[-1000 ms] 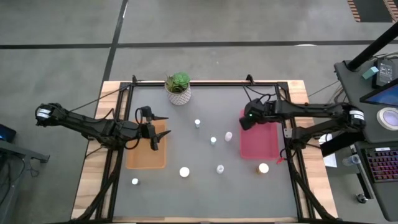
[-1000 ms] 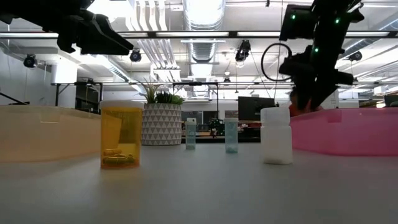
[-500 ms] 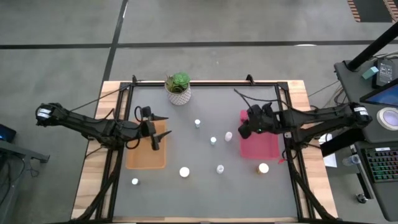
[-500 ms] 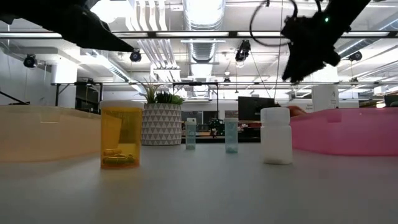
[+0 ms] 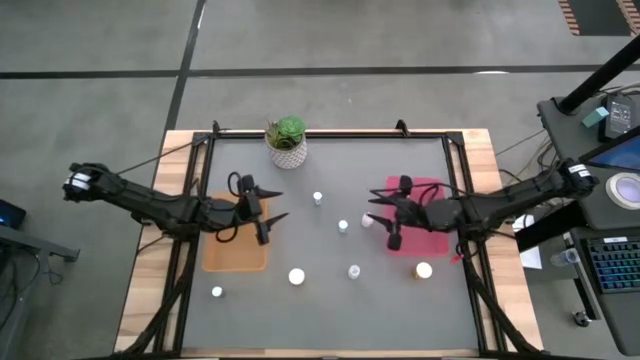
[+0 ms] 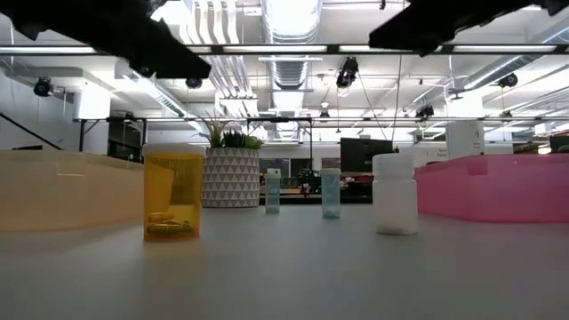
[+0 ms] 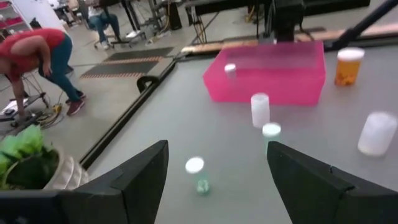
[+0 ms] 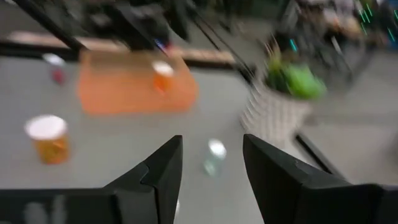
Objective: Pick and place medicine bottles into bin by pill shape (circle, oval)
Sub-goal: Put the left orange capsule bottle into the orange bin
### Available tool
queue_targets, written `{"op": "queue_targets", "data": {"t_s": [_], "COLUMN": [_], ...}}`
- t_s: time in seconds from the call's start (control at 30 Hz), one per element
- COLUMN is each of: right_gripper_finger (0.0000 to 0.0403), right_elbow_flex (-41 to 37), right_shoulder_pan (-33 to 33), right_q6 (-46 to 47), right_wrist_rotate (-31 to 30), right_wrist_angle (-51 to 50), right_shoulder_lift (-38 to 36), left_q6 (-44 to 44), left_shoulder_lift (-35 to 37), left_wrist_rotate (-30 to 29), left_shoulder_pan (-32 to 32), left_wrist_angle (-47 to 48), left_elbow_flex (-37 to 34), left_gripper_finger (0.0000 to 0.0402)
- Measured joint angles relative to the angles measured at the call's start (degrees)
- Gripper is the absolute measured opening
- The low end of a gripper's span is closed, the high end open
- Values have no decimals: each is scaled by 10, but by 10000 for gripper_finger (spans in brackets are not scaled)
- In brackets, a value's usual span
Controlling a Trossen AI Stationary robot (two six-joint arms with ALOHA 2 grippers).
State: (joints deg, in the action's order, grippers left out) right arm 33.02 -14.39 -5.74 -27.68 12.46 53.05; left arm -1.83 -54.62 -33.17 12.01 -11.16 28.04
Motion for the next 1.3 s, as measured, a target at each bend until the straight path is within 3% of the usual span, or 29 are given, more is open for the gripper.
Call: {"op": "queue_targets", "data": {"t_s": [0.23, 0.67, 1.0, 1.13, 1.3], "right_gripper_finger": [147, 141, 134, 134, 129], "right_elbow_flex": [-90, -159, -218, -246, -274], "right_shoulder_pan": [1, 2, 2, 1, 2], "right_q6": [-106, -123, -156, -183, -199], "right_wrist_rotate": [40, 56, 93, 145, 163], "right_wrist_angle": [202, 213, 247, 290, 330], "right_shoulder_lift": [-48, -167, -240, -251, -280], "left_q6": [0, 0, 1, 11, 66], "left_shoulder_lift": [-46, -142, -199, -232, -280], "left_wrist_rotate": [11, 54, 88, 96, 150], "left_shoulder_pan": [0, 8, 20, 29, 36], "left_wrist_angle": [-7, 16, 211, 285, 365], "left_elbow_flex": [55, 160, 295, 356, 430], "left_gripper_finger": [258, 258, 258, 258, 258]}}
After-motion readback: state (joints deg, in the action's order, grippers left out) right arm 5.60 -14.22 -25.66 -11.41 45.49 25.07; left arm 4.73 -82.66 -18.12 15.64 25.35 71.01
